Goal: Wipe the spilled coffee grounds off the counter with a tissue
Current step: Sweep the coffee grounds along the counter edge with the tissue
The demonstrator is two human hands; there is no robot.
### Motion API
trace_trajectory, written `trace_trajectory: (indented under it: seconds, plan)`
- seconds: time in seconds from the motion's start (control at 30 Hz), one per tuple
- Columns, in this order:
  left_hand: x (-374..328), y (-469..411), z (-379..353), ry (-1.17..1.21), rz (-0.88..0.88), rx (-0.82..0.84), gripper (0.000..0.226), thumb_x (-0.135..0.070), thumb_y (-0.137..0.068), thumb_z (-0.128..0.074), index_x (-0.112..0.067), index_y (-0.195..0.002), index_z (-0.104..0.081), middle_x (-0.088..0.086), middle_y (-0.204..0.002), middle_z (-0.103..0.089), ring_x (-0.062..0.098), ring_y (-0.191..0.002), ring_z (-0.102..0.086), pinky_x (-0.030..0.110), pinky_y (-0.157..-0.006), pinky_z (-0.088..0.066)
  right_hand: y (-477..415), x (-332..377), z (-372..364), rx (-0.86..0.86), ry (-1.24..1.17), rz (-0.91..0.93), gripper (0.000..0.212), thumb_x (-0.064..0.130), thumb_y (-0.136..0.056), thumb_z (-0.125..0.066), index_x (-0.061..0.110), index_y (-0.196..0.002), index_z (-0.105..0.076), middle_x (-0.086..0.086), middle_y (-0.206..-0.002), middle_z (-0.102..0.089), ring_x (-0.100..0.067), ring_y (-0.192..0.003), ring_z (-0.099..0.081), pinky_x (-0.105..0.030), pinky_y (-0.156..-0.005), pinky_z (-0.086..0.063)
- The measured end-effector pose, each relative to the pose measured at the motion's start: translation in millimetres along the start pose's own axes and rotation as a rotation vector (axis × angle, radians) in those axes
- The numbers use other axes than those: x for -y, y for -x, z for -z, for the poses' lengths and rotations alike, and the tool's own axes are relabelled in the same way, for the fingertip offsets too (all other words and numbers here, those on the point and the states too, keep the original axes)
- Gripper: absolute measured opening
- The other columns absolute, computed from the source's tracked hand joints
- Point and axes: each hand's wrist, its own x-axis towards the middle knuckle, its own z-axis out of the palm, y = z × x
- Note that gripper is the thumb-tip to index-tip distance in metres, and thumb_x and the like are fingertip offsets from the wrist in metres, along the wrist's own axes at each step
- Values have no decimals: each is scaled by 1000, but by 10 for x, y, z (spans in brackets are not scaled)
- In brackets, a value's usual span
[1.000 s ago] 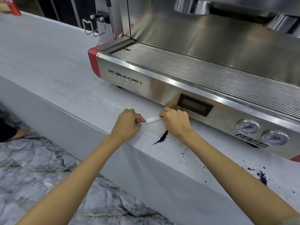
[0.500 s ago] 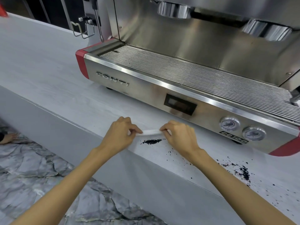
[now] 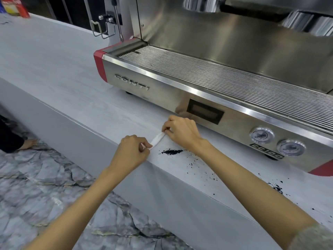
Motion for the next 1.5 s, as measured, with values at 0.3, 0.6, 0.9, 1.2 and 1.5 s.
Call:
trace_trajectory:
  seconds: [0.3,0.6,0.9,1.2,1.5]
  plan:
    - [-594,297,-500,-3,-71,69,23,-11,-80,-55,-18,-95,-71,3,-76,-66,19,-77,-54,23,-66,-38,632,-445,210,27,51,-81,19,27,-92,-52,26,-99,-70,7,-104,-66,-21,-84,-65,-31,-61,-48]
    - [-719,17,-366,105,-91,82,18,-10,-79,-61,-21,-83,-76,-8,-62,-50,8,-59,-49,8,-52,-35,1010,-534,440,-69,19,-260,17,25,-91,-55,24,-97,-70,8,-100,-66,-22,-81,-66,-29,-60,-46]
    - [-802,-503,-660,165,-223,104,14,-4,-79,-65,-11,-84,-76,-7,-66,-52,1,-59,-47,-4,-60,-37,1203,-548,274,-151,155,-383,18,12,-90,-52,15,-96,-69,-2,-100,-68,-37,-64,-66,-30,-52,-42]
    - [-729,-320,-632,10,-438,209,15,-7,-81,-62,-13,-85,-75,-11,-63,-41,16,-79,-43,14,-63,-32,1409,-499,226,-112,23,-493,25,19,-95,-45,22,-107,-66,2,-109,-64,-32,-91,-64,-32,-67,-44]
    - [-623,13,-471,-26,-397,223,21,-8,-83,-58,-20,-89,-74,-8,-67,-44,12,-74,-41,8,-62,-32,1558,-355,334,-107,-50,-446,20,24,-92,-51,25,-99,-70,7,-104,-68,-24,-89,-65,-30,-68,-45]
